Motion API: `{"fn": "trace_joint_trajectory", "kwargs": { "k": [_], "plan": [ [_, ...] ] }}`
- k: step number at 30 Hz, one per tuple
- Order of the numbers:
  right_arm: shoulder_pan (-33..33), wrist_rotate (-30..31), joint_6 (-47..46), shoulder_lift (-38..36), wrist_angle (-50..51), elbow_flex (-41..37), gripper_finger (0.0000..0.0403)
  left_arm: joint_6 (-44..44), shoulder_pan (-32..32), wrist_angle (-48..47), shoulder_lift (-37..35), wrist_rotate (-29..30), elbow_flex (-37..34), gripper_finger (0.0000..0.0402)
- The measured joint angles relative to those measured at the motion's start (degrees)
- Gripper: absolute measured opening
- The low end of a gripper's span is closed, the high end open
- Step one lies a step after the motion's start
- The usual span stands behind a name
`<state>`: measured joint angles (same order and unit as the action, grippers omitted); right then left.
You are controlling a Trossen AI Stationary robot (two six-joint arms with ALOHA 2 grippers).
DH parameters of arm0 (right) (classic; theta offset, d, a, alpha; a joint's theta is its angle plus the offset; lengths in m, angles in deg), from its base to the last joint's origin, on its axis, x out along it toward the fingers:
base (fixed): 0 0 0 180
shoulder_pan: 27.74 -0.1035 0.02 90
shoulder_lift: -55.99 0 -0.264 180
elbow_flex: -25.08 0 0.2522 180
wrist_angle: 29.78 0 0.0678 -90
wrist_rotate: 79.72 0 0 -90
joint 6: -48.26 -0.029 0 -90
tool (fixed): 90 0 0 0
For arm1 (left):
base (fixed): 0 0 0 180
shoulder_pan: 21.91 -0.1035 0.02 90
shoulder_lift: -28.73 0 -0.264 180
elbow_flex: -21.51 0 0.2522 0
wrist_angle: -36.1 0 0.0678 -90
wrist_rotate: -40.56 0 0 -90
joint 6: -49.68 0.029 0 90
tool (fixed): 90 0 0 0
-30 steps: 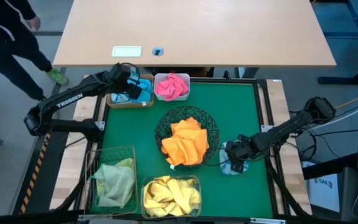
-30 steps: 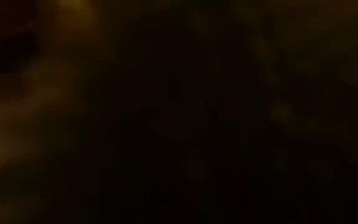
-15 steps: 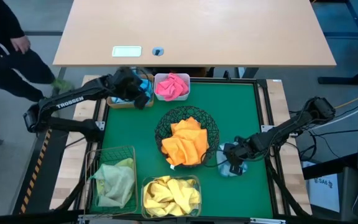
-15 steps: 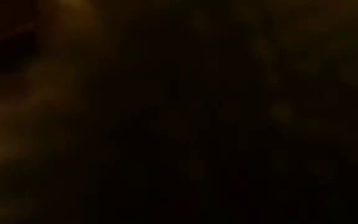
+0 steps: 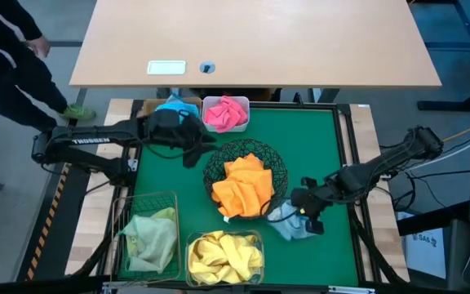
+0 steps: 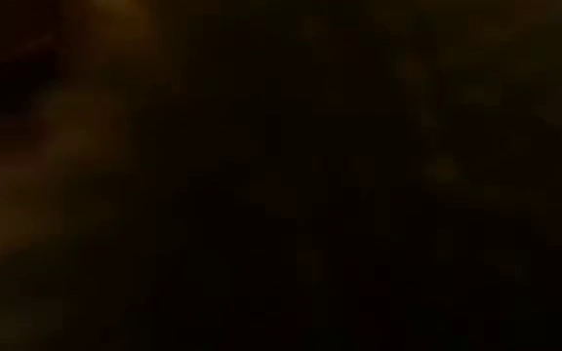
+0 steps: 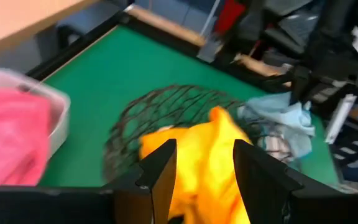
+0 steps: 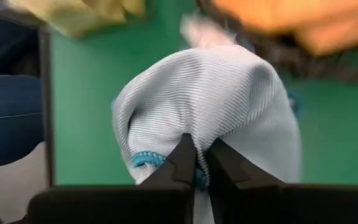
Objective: Sort microfiber towel by color & place in baskets
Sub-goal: Put the blue towel into the orange bin
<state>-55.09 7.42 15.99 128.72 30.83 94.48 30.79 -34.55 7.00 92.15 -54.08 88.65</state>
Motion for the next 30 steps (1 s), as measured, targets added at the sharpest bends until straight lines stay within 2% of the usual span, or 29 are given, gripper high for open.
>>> {"fn": "trace_joint_trajectory", "kwargs": {
  "k": [5,9,15,20,30],
  "plan": [
    [0.0,2.79,4.33,0.0,4.55,9.62,0.0007,0.12,6.14,4.28,0.01,3.91,0.01,0.0151],
    [0.0,4.89,7.7,-0.03,5.71,16.41,0.0011,2.86,10.45,7.67,1.29,7.02,0.01,0.0151],
    [0.0,8.12,12.46,-0.04,5.6,23.69,0.0015,10.14,15.93,21.01,7.19,9.86,0.04,0.0151],
    [0.0,11.87,15.03,-0.04,5.49,26.78,0.001,17.3,19.41,35.47,14.06,9.8,0.04,0.0151],
    [0.0,12.34,16.6,0.0,2.88,27.1,0.0013,26.1,22.27,61.23,27.5,9.7,0.04,0.0151]
  ]
}}
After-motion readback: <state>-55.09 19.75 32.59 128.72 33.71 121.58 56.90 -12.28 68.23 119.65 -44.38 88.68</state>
